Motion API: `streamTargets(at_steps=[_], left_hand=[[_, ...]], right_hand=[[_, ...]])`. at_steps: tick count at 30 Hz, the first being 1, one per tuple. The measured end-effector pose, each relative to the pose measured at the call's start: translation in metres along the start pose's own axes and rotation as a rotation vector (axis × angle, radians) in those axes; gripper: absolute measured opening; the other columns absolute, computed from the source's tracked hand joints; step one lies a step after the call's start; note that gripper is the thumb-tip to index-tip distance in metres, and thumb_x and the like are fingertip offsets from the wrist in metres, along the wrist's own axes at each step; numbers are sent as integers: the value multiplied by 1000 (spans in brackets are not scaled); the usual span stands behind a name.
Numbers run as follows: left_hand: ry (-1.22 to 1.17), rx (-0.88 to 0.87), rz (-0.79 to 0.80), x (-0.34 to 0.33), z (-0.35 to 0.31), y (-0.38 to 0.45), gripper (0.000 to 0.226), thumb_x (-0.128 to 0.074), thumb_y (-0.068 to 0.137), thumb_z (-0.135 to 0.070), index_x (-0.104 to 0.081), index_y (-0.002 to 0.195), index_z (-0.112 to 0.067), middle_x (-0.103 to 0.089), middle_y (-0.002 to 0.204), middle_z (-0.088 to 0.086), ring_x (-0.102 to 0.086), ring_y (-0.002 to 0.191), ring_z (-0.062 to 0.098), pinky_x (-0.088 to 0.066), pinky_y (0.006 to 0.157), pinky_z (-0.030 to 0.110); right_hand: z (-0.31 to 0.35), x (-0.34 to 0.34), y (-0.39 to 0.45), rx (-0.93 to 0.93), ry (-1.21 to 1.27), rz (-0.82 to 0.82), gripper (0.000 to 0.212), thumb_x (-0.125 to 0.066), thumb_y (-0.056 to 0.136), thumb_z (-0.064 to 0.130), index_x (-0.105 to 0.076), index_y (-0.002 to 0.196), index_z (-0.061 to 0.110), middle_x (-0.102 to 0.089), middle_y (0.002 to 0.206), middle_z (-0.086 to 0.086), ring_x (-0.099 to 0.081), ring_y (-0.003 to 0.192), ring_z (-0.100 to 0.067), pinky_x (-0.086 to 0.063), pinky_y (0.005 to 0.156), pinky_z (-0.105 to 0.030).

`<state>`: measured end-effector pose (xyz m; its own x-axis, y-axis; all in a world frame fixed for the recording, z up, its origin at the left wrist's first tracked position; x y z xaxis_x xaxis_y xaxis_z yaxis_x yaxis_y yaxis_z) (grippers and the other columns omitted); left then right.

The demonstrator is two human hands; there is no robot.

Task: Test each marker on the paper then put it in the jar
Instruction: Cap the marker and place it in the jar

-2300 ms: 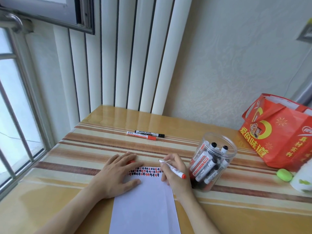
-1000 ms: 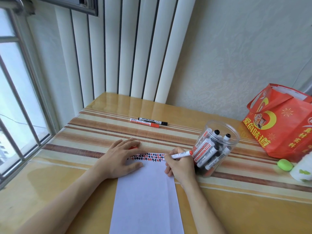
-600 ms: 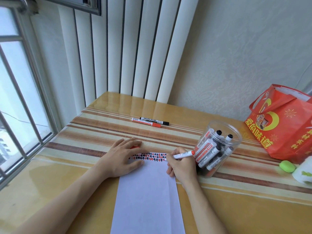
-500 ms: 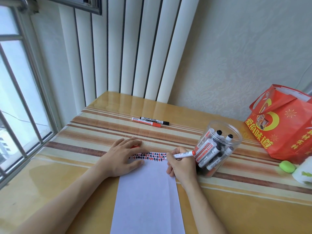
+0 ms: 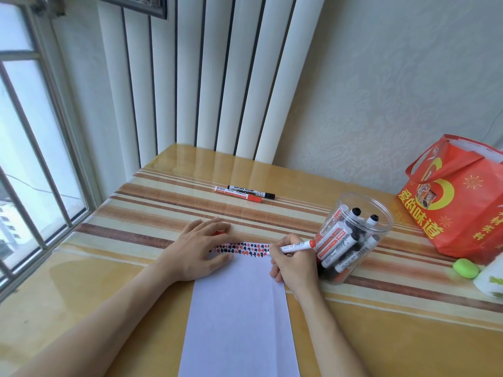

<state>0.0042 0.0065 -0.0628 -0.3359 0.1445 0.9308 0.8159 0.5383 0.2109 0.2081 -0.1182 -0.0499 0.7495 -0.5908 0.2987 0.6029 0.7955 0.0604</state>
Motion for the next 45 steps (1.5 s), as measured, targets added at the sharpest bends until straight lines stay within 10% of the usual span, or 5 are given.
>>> streamTargets(at_steps=[10,18,29,39,45], left_hand=[[-91,138,-283,11,12,-1,34,-40,96,-32,-68,116,-29,-61,125,-10,-60,116,17,-46,95,36],[-187,48,-374,29,0,-6,20,-64,98,-14,-66,109,-31,-54,101,-13,-53,82,11,-42,68,27],[-214,-71,-305,32,-14,-5,22,-64,98,-14,-63,108,-34,-55,103,-18,-56,89,4,-50,72,30],[-230,-81,-302,32,-15,-6,25,-68,91,-7,-55,98,-27,-54,93,-20,-52,83,4,-45,68,25],[-223,-78,-290,23,-11,-3,19,-55,95,-22,-67,109,-25,-56,94,-18,-53,86,5,-45,74,23]], right_hand=[[9,4,-3,64,48,-6,23,-71,95,11,-54,81,8,-57,58,-13,-52,38,-23,-37,39,-25],[32,-15,-18,182,216,223,11,-67,98,22,-74,103,15,-65,74,-8,-62,51,-27,-45,46,-30],[33,-32,-26,208,124,317,9,-63,94,24,-56,98,21,-77,91,-9,-62,50,-28,-43,48,-28],[30,-28,-25,263,-13,277,30,-76,92,8,-81,103,35,-76,96,4,-68,67,-15,-53,59,-30],[41,-32,-28,600,-483,114,17,-76,90,23,-68,102,32,-66,91,20,-54,70,-8,-47,62,-26]])
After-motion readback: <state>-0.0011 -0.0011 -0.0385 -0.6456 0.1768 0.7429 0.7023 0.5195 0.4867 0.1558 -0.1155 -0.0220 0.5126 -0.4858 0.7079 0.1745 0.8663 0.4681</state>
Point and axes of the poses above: each hand's wrist, its own y-axis towards the middle knuckle, its own x-axis out of the back of the hand, z = x × y, the point moved 6 cm from there along y, towards the middle knuckle
